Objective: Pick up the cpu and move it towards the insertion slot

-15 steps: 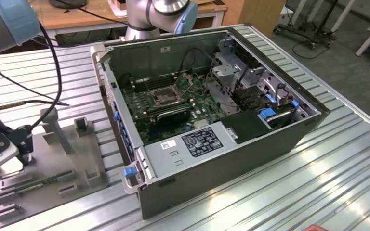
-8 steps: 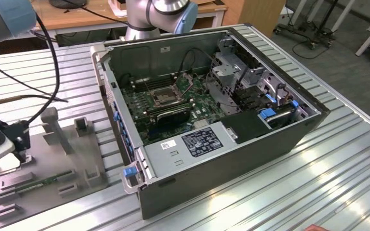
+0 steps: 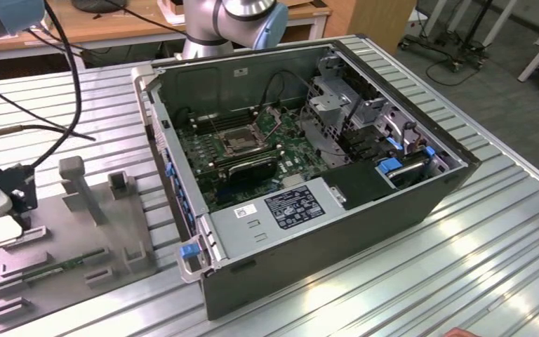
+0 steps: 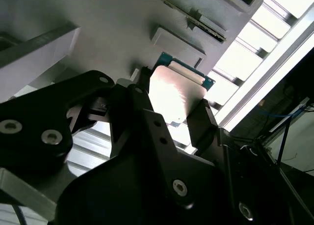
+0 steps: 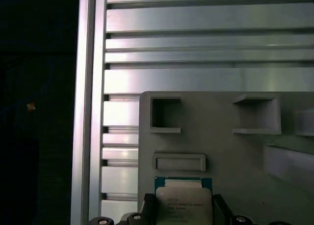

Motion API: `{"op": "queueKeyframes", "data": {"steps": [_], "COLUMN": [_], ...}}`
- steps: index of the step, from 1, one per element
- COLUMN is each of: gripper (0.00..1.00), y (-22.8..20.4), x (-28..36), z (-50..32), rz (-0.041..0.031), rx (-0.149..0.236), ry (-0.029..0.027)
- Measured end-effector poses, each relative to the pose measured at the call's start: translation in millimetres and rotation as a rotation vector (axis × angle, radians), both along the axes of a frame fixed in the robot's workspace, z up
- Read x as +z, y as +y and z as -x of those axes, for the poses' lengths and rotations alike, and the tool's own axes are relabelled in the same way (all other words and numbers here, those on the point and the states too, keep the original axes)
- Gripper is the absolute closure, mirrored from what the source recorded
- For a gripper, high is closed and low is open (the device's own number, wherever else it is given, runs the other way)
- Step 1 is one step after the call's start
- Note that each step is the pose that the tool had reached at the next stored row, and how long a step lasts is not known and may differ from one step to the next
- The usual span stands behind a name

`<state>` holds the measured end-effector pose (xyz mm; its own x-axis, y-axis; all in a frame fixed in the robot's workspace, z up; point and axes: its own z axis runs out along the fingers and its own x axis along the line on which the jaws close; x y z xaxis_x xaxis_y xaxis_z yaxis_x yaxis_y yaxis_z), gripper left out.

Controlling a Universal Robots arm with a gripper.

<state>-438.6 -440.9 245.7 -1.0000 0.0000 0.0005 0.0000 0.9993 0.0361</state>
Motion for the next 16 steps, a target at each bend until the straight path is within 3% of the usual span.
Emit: {"op": "queueKeyframes", "data": {"steps": [16], "gripper": [0.46], "y": [0.0], "x": [39.6], "z": [0.0], "rz": [0.0000], "rx": [0.000], "ry": [-0.0019]}}
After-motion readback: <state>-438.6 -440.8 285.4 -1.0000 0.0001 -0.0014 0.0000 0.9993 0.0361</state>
